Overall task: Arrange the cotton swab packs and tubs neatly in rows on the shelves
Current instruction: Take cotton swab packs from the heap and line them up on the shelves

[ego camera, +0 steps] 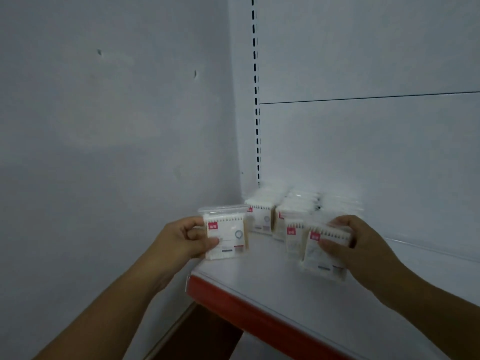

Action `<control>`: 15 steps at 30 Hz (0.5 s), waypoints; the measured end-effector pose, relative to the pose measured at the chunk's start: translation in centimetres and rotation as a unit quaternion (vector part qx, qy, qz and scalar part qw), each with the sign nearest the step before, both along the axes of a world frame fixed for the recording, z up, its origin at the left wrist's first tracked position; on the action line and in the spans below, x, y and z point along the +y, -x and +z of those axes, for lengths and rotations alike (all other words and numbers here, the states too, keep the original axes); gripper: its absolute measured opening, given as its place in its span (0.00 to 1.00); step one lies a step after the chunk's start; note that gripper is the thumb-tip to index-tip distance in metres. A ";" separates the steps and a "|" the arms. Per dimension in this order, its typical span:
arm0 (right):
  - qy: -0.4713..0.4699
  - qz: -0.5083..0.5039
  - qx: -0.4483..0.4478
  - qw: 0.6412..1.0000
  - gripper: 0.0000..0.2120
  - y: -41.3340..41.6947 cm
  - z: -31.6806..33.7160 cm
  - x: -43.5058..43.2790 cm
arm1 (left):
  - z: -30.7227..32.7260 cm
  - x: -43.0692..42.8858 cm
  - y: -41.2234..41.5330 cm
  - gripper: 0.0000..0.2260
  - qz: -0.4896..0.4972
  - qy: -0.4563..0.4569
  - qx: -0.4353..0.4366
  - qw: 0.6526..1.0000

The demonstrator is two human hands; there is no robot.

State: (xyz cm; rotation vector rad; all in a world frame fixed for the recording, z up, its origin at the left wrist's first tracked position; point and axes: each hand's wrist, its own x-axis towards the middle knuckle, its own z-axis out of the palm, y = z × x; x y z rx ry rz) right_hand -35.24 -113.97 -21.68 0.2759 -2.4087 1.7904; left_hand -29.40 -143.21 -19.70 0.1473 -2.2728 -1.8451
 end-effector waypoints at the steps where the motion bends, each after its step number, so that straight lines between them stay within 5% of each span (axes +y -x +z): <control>1: -0.007 -0.004 -0.001 1.000 0.11 0.3 -0.3 -0.5 | -0.1 0.2 1.5 0.12 -0.013 0.015 0.000 1.000; 7: -0.004 -0.051 0.018 0.999 0.13 1.5 -0.6 -3.7 | -2.1 0.8 9.7 0.10 -0.070 0.110 0.008 0.991; 15: -0.240 -0.131 0.159 0.949 0.19 1.9 -1.7 -4.2 | -5.3 -0.2 14.2 0.16 -0.094 0.100 0.038 0.990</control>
